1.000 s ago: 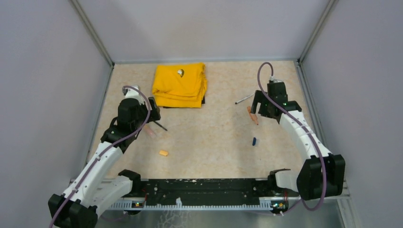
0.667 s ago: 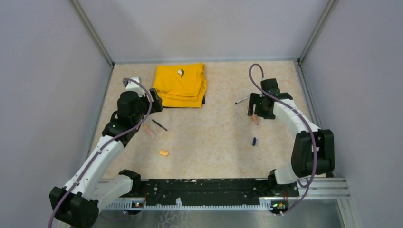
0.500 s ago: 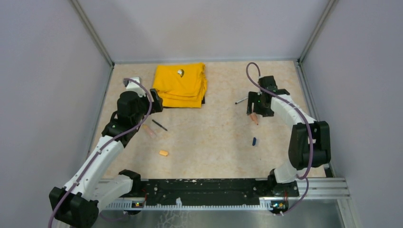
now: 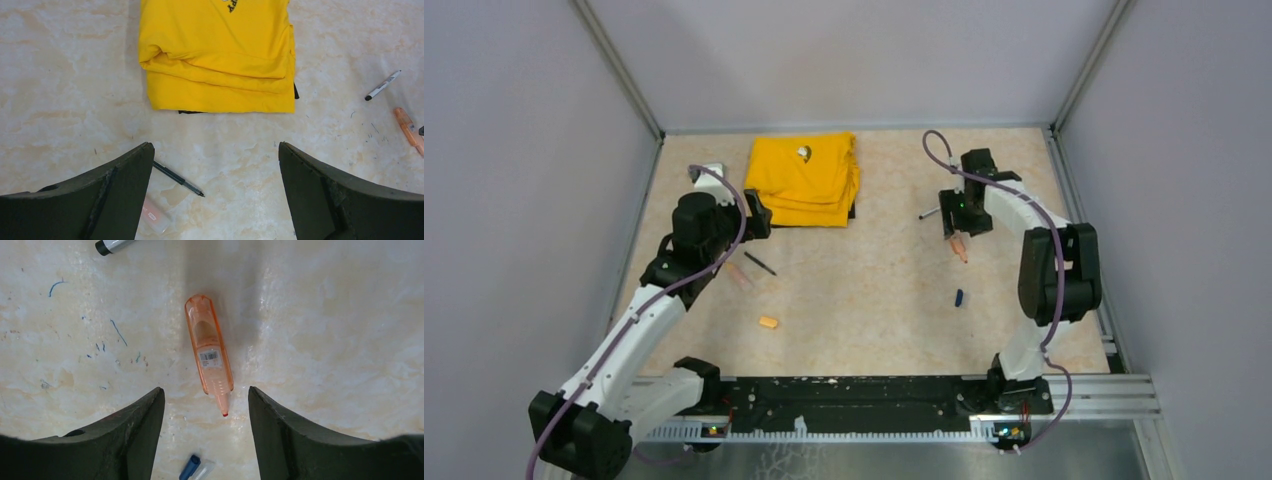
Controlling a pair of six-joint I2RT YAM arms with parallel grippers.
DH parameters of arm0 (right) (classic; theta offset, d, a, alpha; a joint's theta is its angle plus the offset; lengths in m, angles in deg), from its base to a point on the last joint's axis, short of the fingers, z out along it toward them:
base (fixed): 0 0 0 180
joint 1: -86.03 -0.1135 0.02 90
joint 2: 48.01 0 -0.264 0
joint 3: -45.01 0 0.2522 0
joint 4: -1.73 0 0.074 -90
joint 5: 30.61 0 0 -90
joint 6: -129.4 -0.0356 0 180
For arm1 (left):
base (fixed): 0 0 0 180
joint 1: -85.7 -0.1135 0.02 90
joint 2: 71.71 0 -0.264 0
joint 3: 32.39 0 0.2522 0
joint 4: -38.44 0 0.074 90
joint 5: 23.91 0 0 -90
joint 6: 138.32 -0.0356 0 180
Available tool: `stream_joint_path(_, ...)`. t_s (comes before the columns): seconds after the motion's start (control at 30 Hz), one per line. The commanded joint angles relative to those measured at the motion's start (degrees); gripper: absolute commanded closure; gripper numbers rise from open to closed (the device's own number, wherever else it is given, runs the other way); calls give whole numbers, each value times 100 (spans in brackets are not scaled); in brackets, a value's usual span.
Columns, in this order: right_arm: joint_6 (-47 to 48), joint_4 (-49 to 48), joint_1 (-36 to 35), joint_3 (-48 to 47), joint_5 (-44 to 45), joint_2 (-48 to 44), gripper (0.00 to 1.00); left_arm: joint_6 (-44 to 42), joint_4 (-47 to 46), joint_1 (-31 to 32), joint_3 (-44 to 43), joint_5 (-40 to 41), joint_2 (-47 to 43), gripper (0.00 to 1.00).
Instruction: Insert the pens into the pen caps
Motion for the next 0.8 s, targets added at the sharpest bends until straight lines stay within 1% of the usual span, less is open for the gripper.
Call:
stream_joint_path(0.0, 449, 4, 33, -373, -62, 314, 40, -32, -161, -55, 2, -158, 69, 1)
stream_joint_path(0.13, 493, 30, 32, -450, 57, 559, 42, -50, -145, -78, -13, -110, 136, 1)
stream_joint_path(0.33, 495, -106, 32, -406, -49, 702, 42, 12, -193, -216, -38, -390, 256, 1)
stream_joint_path(0.53, 436, -136, 32, -334, 76, 786, 51, 33, -164, -248, -24, -403, 304, 1)
stream_joint_path(0.77, 355, -134, 30, -288, 136, 960, 53, 39, -169, -276, -45, -438, 349, 1)
